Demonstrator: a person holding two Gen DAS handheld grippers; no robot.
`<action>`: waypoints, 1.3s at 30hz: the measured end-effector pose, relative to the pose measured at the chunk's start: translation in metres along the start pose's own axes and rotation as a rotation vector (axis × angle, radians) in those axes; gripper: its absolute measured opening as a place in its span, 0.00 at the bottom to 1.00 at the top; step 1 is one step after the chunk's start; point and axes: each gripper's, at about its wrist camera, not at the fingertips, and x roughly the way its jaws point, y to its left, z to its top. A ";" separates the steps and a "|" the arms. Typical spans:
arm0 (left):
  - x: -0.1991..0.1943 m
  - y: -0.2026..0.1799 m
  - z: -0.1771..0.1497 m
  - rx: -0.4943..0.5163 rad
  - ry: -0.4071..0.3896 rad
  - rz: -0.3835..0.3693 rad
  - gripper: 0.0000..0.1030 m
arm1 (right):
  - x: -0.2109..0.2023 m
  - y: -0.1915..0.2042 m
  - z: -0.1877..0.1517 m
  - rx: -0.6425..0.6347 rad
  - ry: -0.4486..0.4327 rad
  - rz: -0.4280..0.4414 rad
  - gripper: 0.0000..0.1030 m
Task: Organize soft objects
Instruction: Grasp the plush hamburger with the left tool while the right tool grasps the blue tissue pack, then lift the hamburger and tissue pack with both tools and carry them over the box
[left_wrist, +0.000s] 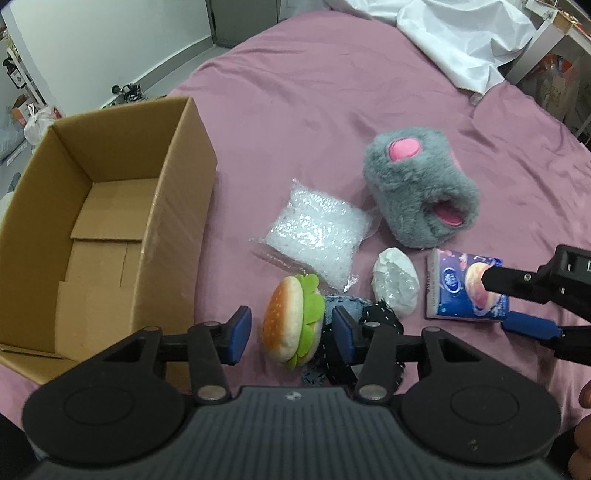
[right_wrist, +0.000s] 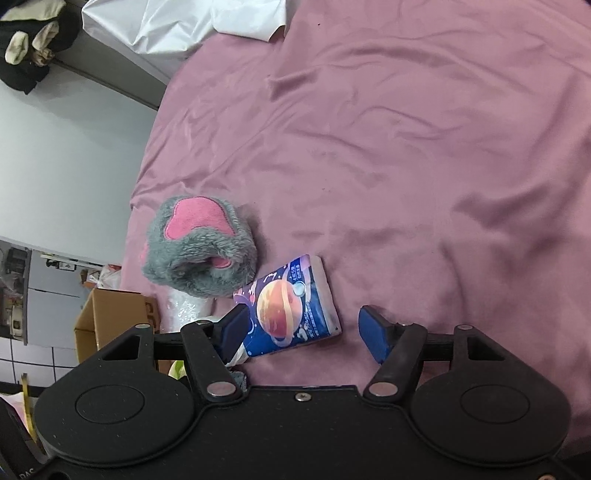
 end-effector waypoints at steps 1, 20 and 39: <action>0.003 0.000 0.000 -0.002 0.007 0.002 0.46 | 0.001 0.001 0.000 -0.004 0.002 -0.002 0.64; -0.022 0.011 0.005 -0.029 -0.045 -0.023 0.23 | -0.010 0.016 -0.002 -0.097 -0.063 0.064 0.20; -0.084 0.028 -0.001 -0.051 -0.169 -0.039 0.23 | -0.067 0.045 -0.023 -0.268 -0.245 0.138 0.18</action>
